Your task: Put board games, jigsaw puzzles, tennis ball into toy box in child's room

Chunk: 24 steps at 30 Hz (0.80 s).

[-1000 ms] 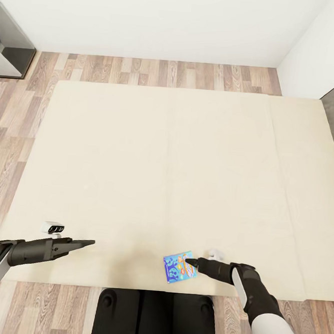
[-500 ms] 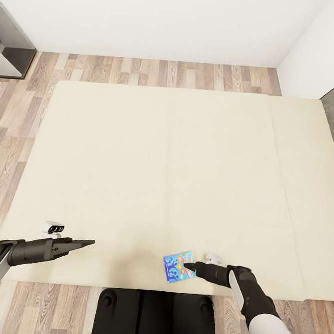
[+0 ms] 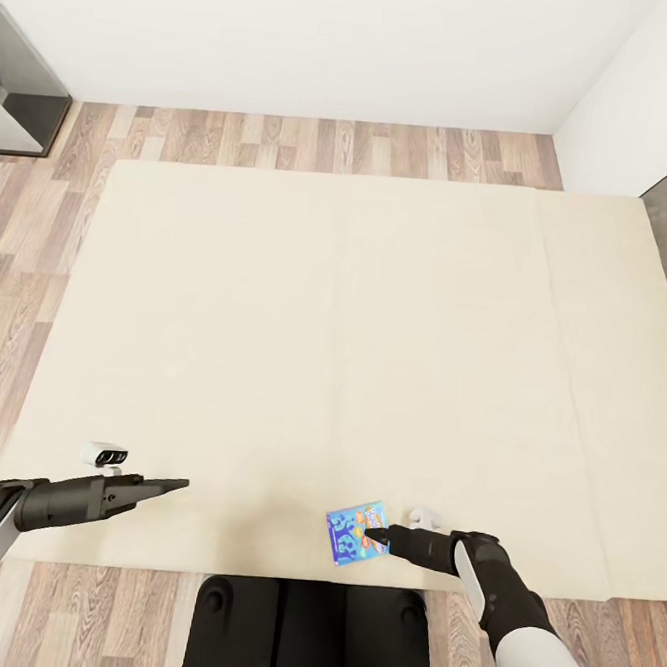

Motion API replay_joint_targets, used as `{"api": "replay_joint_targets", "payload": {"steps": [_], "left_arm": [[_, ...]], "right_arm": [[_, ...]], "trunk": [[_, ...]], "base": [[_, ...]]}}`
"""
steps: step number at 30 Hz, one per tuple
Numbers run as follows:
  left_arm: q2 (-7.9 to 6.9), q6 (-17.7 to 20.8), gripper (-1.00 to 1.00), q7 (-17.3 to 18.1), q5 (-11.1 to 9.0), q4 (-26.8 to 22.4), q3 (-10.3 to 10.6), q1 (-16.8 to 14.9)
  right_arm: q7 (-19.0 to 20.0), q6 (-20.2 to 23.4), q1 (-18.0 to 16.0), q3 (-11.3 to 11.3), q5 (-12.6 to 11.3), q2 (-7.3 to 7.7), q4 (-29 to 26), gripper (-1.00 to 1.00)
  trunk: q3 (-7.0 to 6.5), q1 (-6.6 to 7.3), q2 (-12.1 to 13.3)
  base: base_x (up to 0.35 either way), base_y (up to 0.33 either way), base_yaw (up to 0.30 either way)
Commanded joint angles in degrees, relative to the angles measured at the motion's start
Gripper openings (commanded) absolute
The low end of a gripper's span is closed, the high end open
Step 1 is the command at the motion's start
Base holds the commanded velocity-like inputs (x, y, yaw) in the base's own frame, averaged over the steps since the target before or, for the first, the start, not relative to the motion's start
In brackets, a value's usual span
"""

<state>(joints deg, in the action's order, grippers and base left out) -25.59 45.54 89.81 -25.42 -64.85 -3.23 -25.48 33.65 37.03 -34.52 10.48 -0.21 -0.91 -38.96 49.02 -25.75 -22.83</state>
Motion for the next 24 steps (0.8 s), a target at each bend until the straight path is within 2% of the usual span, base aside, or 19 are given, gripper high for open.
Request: {"api": "replay_joint_targets", "payload": {"steps": [1,11,24], "left_arm": [[-0.02,0.61,1.00,0.19,-0.03,-0.01,0.02,-0.01],[0.00,0.61,1.00,0.19,-0.02,-0.01,-0.07,-0.01],[0.00,0.61,1.00,0.19,-0.04,-0.01,-0.09,-0.01]], "right_arm": [[0.19,0.51,-0.02,0.34,0.00,-0.11,-0.07,1.00],[0.18,0.58,-0.47,0.24,0.11,-1.84,-0.06,1.00],[0.18,0.58,-0.71,0.24,0.12,-2.15,-0.06,1.00]], "trunk": [[0.09,-0.03,-0.09],[0.47,-0.03,-0.09],[0.78,-0.03,-0.09]], "base": [[0.000,0.000,0.000],[0.000,0.000,0.000],[0.000,0.000,0.000]]}}
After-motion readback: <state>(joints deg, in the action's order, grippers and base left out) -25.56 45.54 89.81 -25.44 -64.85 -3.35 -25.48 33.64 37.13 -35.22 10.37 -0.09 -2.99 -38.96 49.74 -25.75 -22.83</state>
